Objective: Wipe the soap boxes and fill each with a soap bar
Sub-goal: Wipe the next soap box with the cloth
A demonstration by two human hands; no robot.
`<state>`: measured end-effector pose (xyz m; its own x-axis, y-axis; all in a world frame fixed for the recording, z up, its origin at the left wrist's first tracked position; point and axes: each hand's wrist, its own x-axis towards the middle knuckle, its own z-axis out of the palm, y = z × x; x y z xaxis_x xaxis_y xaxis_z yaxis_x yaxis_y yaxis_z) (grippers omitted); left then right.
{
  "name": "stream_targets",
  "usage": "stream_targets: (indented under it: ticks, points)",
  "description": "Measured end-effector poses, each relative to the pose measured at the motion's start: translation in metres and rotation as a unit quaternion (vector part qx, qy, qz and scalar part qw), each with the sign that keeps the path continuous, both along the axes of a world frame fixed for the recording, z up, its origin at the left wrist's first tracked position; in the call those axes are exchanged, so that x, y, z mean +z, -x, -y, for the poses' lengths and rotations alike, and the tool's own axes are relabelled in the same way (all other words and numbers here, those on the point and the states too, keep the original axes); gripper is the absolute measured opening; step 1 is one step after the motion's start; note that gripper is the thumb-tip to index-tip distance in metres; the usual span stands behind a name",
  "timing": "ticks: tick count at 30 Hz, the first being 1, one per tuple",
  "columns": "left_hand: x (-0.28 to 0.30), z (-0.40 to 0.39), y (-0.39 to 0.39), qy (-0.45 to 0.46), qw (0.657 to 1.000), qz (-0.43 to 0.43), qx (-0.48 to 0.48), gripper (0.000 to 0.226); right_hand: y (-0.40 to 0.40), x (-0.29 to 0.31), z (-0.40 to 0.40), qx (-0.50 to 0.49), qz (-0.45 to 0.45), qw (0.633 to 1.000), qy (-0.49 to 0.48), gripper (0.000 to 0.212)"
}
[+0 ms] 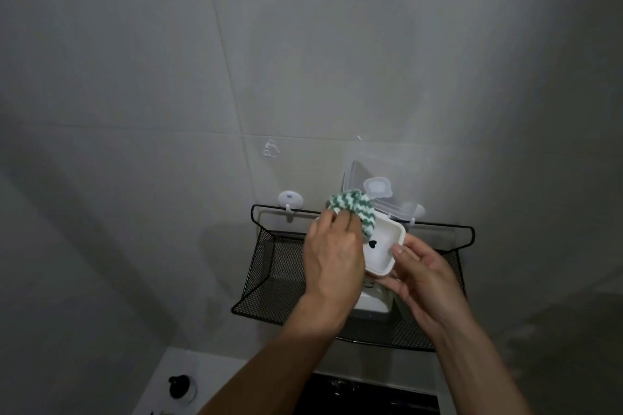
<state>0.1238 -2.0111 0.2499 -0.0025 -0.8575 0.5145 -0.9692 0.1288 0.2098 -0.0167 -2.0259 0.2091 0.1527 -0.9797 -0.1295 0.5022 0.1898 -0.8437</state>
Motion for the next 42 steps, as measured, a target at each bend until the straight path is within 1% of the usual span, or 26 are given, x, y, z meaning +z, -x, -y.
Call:
stream_targets:
  ticks: [2,4,5,8,11,15,18,20,24,28,33,36,39,42]
  points:
    - [-0.001,0.000,0.005,-0.008,1.000,-0.012,-0.002,0.019,-0.001,0.000,0.000,0.001,-0.006,1.000,0.008,0.040]
    - [0.002,0.001,0.008,-0.014,0.998,-0.061,-0.008,0.016,0.000,0.000,0.000,0.003,-0.001,1.000,0.011,0.041]
    - [0.004,0.000,0.009,-0.018,0.996,-0.091,-0.010,0.017,0.001,-0.001,0.000,0.005,0.003,1.000,0.011,0.041]
    - [0.010,0.000,0.010,-0.034,0.986,-0.164,-0.005,0.031,0.002,0.000,-0.001,0.013,0.008,1.000,0.014,0.040]
    - [0.015,0.003,0.012,-0.048,0.968,-0.245,-0.010,0.031,0.000,-0.001,-0.002,0.021,0.020,0.999,0.014,0.036]
    - [0.020,0.005,0.014,-0.071,0.949,-0.306,-0.014,0.027,-0.003,0.001,-0.004,0.032,0.011,0.999,0.013,0.031]
    - [0.023,0.009,0.011,-0.092,0.928,-0.362,-0.004,0.022,-0.007,0.004,-0.006,0.041,0.014,0.999,0.022,0.038]
    - [0.024,0.011,0.008,-0.108,0.917,-0.383,0.001,0.021,-0.009,0.006,-0.007,0.046,0.012,0.999,0.027,0.042]
    - [0.024,0.011,0.007,-0.127,0.921,-0.368,-0.018,0.027,-0.012,0.005,-0.006,0.051,0.030,0.998,0.015,0.034]
    - [0.024,0.007,0.007,-0.135,0.929,-0.340,-0.058,0.020,-0.009,0.007,-0.002,0.038,0.064,0.997,-0.006,0.035]
    - [0.024,0.000,0.006,-0.124,0.957,-0.242,-0.104,0.023,-0.005,0.004,0.002,0.023,0.110,0.993,-0.037,0.035]
    - [0.025,-0.004,0.005,-0.116,0.972,-0.162,-0.128,0.026,0.000,0.004,0.004,0.030,0.115,0.992,-0.042,0.032]
    - [0.027,-0.008,-0.001,-0.118,0.974,-0.107,-0.163,0.025,0.005,0.005,0.004,0.052,0.108,0.992,-0.031,0.033]
    - [0.030,-0.010,-0.007,-0.127,0.970,-0.065,-0.197,0.025,0.007,0.005,0.003,0.074,0.099,0.992,-0.030,0.027]
